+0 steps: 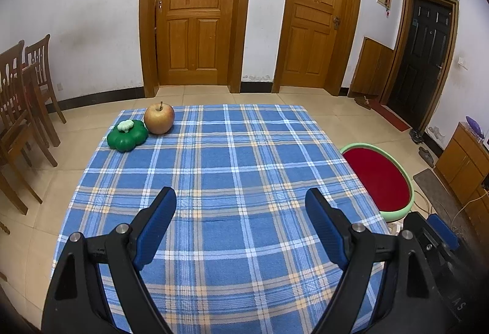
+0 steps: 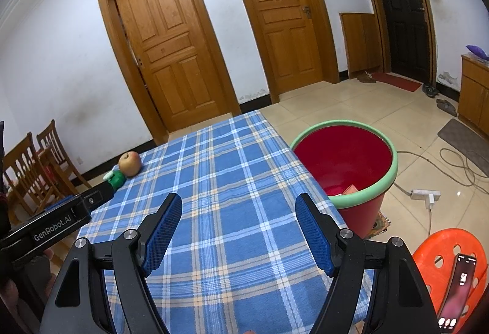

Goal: Collect trash

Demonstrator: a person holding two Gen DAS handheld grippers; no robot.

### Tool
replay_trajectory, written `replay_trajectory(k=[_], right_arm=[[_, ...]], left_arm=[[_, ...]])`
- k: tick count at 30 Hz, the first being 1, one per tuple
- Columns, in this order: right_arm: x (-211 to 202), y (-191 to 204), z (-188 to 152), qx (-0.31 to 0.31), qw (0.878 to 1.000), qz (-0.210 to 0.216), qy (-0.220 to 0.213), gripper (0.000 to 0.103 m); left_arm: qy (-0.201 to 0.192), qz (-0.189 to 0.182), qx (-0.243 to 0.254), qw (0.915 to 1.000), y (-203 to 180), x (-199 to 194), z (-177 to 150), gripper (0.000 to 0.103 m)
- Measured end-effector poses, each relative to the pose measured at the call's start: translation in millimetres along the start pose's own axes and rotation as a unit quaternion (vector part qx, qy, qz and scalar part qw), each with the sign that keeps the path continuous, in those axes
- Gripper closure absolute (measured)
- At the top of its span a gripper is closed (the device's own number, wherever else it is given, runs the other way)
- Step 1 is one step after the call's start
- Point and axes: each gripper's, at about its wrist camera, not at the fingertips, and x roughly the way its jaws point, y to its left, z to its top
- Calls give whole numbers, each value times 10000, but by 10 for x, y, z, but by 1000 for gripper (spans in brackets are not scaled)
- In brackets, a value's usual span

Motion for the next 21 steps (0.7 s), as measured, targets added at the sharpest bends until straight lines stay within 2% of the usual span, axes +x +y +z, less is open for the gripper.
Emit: replay_trajectory(k=[21], right_arm=[[-10,10,12,6,10000,14,-13,26]], left_arm=[[-3,-3,-4,10000,11,-4,2,18]])
